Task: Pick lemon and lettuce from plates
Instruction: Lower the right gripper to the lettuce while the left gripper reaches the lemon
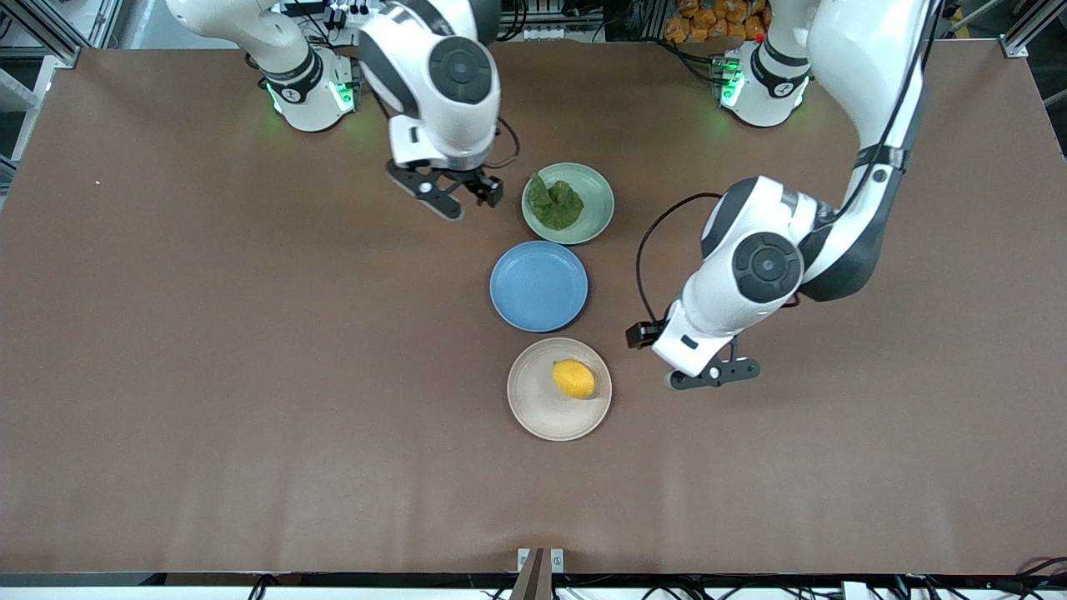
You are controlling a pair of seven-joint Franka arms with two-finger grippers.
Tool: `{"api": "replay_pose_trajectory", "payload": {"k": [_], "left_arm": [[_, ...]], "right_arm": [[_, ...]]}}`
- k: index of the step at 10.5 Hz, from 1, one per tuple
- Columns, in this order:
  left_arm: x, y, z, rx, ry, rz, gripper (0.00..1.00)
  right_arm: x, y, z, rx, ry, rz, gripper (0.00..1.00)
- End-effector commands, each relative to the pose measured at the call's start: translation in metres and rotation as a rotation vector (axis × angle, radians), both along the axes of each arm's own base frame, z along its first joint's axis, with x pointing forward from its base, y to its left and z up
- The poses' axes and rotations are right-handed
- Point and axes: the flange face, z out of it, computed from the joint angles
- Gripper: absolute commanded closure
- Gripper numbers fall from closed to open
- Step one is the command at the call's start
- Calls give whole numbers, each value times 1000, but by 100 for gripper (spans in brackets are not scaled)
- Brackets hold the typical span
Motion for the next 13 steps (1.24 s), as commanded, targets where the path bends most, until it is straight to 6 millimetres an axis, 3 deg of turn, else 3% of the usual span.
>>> {"api": "replay_pose_trajectory", "payload": {"k": [1,3,7,10,13], "left_arm": [[15,-26,-21,-64,-24,66,0],[20,-37,-43,-130,-31,103,0],[21,-65,-92,-189,-58,177,0],[13,-90,-120,-208,-77,189,0],[10,-97,-131,-220,-93,194,0]], "right_arm": [[-21,40,-38,-9,-34,-34,0],[-36,62,-82,-32,-29,-36,0],[-73,106,-150,-44,-70,-44,0],[-103,133,-184,-60,-76,-11,0],[-122,143,-209,-69,-94,-3,0]]}}
